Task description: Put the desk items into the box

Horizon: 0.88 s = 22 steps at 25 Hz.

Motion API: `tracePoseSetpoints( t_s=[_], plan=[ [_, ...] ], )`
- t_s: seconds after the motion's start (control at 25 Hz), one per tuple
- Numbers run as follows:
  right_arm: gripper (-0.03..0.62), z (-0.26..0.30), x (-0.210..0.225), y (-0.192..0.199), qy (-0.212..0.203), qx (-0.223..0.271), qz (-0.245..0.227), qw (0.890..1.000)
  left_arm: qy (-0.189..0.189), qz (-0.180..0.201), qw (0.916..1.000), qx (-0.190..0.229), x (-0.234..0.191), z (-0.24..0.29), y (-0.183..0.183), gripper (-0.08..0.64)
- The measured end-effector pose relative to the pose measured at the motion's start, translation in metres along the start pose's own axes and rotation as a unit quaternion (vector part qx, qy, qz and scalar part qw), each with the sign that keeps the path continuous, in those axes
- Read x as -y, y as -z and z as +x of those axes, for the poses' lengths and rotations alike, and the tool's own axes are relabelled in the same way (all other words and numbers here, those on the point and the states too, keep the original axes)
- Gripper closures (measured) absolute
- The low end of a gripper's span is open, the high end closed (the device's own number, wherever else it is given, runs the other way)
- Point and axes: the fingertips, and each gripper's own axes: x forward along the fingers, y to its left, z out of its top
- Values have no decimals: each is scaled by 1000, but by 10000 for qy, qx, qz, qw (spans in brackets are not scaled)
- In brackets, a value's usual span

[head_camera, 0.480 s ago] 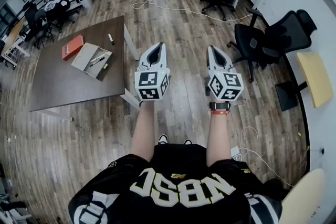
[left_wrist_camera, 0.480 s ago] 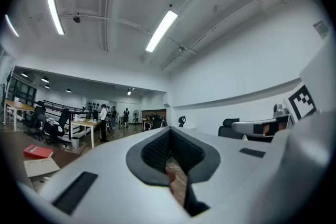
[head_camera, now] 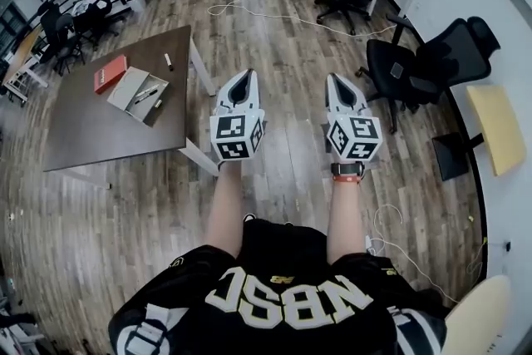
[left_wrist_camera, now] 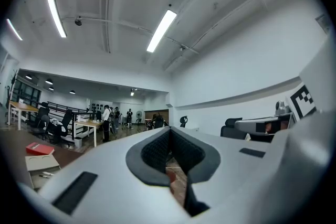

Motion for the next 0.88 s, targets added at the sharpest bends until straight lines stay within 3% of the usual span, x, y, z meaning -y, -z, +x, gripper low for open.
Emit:
tracePoseSetpoints(
  t_s=[0.16,0.4,0.88],
  plan=[
    [584,0,4,11,-134,8,200,9997,-25,7,10000,-13,8,-6,10,545],
    [585,30,-16,23,-597,-28,506,9969,-308,44,9994,-145,-16,-7,21,545],
    [584,164,-120,45,-1751,-463,393,9827,-1135,-92,9933,-196,-148,18,31,545]
  ],
)
